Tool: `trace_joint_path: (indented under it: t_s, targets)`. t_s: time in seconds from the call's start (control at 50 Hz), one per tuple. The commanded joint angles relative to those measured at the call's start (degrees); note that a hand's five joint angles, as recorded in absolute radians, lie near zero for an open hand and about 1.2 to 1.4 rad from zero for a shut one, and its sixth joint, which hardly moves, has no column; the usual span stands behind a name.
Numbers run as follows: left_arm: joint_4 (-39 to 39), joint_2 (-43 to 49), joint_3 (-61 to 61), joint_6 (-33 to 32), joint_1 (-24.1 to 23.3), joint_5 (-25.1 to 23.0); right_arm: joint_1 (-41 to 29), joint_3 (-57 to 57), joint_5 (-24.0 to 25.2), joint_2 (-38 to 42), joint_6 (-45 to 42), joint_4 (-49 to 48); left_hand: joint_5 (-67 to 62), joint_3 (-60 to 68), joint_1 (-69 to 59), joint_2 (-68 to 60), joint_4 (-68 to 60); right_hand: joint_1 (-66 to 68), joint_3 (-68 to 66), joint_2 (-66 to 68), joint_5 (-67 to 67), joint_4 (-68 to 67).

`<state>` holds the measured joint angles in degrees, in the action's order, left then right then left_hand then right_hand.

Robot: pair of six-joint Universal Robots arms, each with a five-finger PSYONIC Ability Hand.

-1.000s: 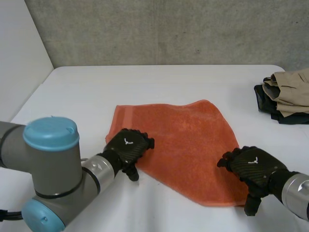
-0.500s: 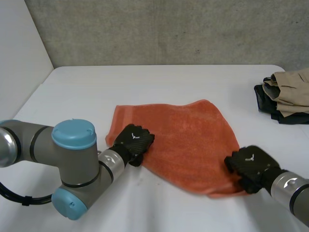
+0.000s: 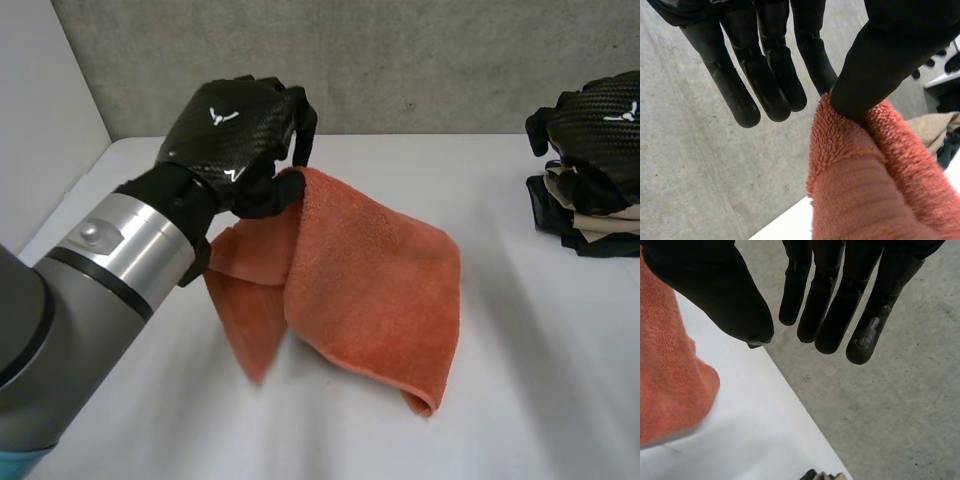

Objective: Fold the laundry.

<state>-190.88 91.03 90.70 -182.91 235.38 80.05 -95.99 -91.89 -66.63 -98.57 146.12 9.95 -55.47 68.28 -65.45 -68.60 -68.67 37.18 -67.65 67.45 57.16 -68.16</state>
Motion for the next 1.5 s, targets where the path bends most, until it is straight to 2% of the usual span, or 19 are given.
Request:
trace_joint_path:
  t_s: [0.02,0.04,0.1,0.24,0.38,0.46,0.6,0.62,0.68,0.7,0.72,0.76,0.78,0.8,0.96,1.1,1.2,1.36,1.5]
  targets:
    - [-0.28,9.39,-2.19,-0.16,1.04,0.46,-2.53,-0.83,-0.61,9.53,3.82,-0.02,-14.53,11.72,-14.55,-11.40,-11.33,6.45,24.02,-23.82,-23.53,24.53]
    - [-0.29,10.99,-3.07,-0.34,1.22,0.46,-3.06,-2.14,-0.61,10.84,5.56,-0.02,-14.53,11.72,-14.55,-11.40,-11.33,-2.78,33.25,-33.05,-32.76,33.76]
    - [-0.11,16.79,-6.75,-1.74,3.40,0.81,-4.11,-5.56,-0.70,11.91,8.73,-0.11,-14.53,11.72,-14.55,-11.40,-11.33,-10.42,40.89,-40.69,-40.40,41.40]
    - [-0.29,23.13,-10.37,-5.00,10.26,2.65,-4.29,-13.13,-0.08,12.18,14.89,-0.81,-14.53,11.72,-14.55,-11.40,-11.33,-11.12,41.59,-41.39,-41.09,42.09]
    - [-0.55,24.10,-10.28,-5.35,11.33,3.36,-4.81,-18.32,-0.26,12.35,21.57,-5.28,-14.53,11.72,-14.55,-11.40,-11.33,-13.30,43.77,-43.57,-43.28,44.28]
    - [-0.55,25.77,-10.37,-5.35,11.77,3.36,-8.76,-19.29,-0.52,14.63,23.25,-8.71,-14.53,11.72,-14.55,-11.40,-11.33,-13.30,43.77,-43.57,-43.28,44.28]
    - [-1.08,29.73,-11.86,-5.18,12.73,3.27,-16.59,-17.97,-5.87,23.94,23.42,-13.64,-14.53,11.72,-14.55,-11.40,-11.33,-11.96,42.43,-42.23,-41.94,42.94]
    - [-1.08,30.25,-12.13,-5.09,12.73,3.19,-17.20,-17.54,-6.93,24.91,23.34,-14.08,-12.72,9.91,-12.74,-9.59,-9.52,-11.79,42.26,-42.06,-41.77,42.77]
    - [-1.08,30.43,-12.13,-5.26,12.73,3.10,-19.84,-16.04,-11.32,28.43,22.63,-16.10,15.15,-17.96,15.13,18.27,18.34,-10.12,40.59,-40.38,-40.09,41.09]
    - [-0.99,30.43,-11.95,-5.35,12.73,3.18,-20.89,-15.25,-13.59,30.18,22.55,-17.41,27.88,-30.69,27.86,31.00,31.07,-2.95,33.42,-33.22,-32.92,33.92]
    - [-0.99,30.43,-11.78,-5.27,12.65,3.18,-21.16,-14.90,-14.40,30.54,22.46,-17.94,30.34,-33.15,30.32,33.46,33.53,2.79,27.68,-27.48,-27.19,28.19]
    - [-0.81,30.08,-11.25,-5.18,12.38,3.10,-21.52,-14.72,-15.90,31.07,21.76,-19.17,31.20,-34.01,31.18,34.33,34.39,24.11,6.36,-6.16,-5.87,6.87]
    - [-0.55,29.39,-10.38,-5.18,12.12,3.18,-21.26,-14.81,-16.86,31.07,20.80,-20.57,32.20,-35.01,32.18,35.33,35.40,42.63,-12.16,12.36,12.65,-11.65]
    - [-0.46,28.77,-9.85,-5.18,12.12,3.18,-21.17,-14.89,-17.04,31.07,20.44,-21.11,32.55,-35.36,32.53,35.67,35.74,42.82,-12.35,12.55,12.84,-11.84]
    - [-0.02,15.50,2.97,-5.09,11.68,2.48,-20.81,-15.51,-17.83,25.98,15.43,-21.90,30.70,-33.51,30.68,33.83,33.89,42.82,-12.35,12.55,12.84,-11.84]
    - [-0.28,7.76,15.02,-4.83,9.83,-1.12,-20.81,-15.07,-17.75,18.43,12.09,-19.89,27.17,-29.98,27.15,30.30,30.36,42.82,-12.35,12.55,12.84,-11.84]
    - [-2.48,8.46,17.23,-4.83,9.48,-1.12,-20.90,-13.49,-17.40,14.99,11.56,-17.08,27.00,-29.81,26.98,30.12,30.19,42.82,-12.35,12.55,12.84,-11.84]
    - [-8.81,15.75,15.12,-3.95,9.57,-0.68,-21.60,-10.85,-17.22,11.04,11.56,-12.33,27.34,-30.14,27.32,30.46,30.53,42.82,-12.35,12.55,12.84,-11.84]
    - [-9.34,20.15,10.64,3.51,8.08,-0.68,-21.87,-10.33,-15.73,6.82,11.82,-11.27,27.33,-30.14,27.31,30.46,30.53,42.82,-12.35,12.55,12.84,-11.84]
